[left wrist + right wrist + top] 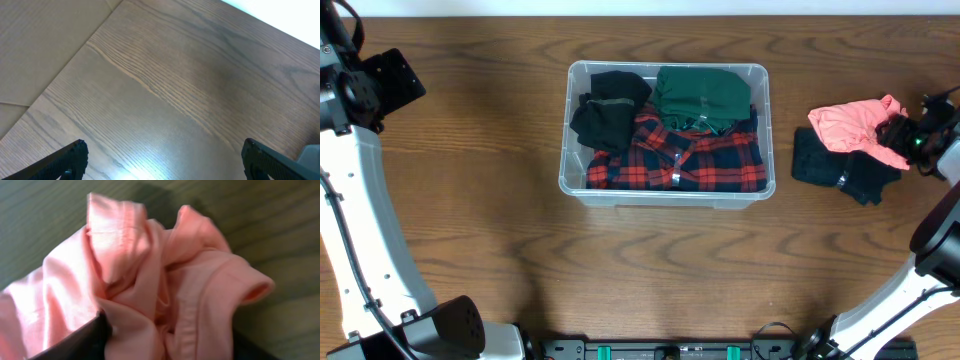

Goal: Pack container
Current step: 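Move the right gripper to the pink shirt and grasp it, then carry the pink shirt into the container's front left area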

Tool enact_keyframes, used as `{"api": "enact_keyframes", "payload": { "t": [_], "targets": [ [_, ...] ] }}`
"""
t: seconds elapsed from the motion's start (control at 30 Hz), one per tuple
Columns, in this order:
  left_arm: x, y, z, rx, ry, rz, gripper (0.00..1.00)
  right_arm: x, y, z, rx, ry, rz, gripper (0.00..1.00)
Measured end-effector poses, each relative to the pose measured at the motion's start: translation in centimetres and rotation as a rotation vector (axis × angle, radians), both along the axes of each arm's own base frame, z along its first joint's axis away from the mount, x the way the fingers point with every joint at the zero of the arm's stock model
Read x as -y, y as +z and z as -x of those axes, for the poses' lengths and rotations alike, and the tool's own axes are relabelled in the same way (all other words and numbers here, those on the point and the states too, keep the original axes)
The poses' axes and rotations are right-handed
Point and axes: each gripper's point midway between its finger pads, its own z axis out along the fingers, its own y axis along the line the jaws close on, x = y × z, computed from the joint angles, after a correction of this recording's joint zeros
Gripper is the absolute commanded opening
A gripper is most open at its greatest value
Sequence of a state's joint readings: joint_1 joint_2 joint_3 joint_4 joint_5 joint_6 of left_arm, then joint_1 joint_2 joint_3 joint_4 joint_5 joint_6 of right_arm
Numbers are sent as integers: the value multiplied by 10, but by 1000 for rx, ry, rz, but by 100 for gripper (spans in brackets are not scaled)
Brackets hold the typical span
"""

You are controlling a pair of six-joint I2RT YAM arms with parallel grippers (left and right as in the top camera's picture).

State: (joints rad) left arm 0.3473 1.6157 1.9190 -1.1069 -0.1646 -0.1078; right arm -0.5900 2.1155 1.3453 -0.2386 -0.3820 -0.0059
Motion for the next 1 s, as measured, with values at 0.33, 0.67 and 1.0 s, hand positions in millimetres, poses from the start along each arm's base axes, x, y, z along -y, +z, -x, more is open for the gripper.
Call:
{"api": "enact_keyframes", "payload": {
  "t": [0.33,0.67,1.0],
  "targets": [
    [0,0,0,0,0,0,98,-8,16,-9,10,14,-68,1],
    [0,0,0,0,0,0,98,-21,89,-32,113,85,-172,1],
    [0,0,0,0,0,0,98,-87,216,-16,301,253,-271,1]
  ]
}}
